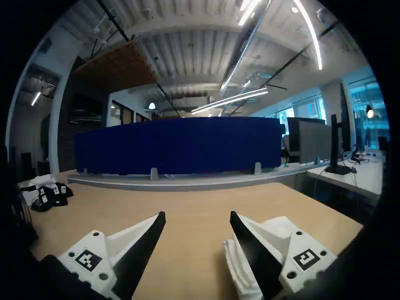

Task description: Fold towel

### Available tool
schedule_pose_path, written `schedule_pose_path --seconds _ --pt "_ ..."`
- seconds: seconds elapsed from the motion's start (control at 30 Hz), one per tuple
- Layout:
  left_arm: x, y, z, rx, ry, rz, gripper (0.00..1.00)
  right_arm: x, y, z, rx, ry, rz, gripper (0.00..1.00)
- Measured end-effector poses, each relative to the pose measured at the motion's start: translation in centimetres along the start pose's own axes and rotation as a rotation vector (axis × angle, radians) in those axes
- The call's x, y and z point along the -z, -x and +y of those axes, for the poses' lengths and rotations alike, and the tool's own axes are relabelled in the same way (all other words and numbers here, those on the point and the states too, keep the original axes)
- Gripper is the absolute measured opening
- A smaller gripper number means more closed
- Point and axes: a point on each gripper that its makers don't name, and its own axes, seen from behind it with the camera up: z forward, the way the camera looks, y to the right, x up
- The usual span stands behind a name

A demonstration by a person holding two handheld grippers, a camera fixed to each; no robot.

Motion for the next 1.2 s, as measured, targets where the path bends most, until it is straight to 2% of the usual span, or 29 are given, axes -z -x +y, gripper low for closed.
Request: schedule_pose_path --seconds 0.6,0.9,1.2 --pt "0.2 0.1 -0.1 0.0 0.0 0.0 0.96 -0.2 2.5 -0.6 0.013 -0.004 0.014 1.0" --pt "0.2 0.1 -0.1 0.0 0.0 0.0 0.96 0.1 2.3 -1.1 0.047 0.006 0.019 1.0" --pt "0.2 0.1 -0.1 0.0 0.0 0.0 0.96 0.4 1.9 -1.4 0.043 0.004 0.048 1.0"
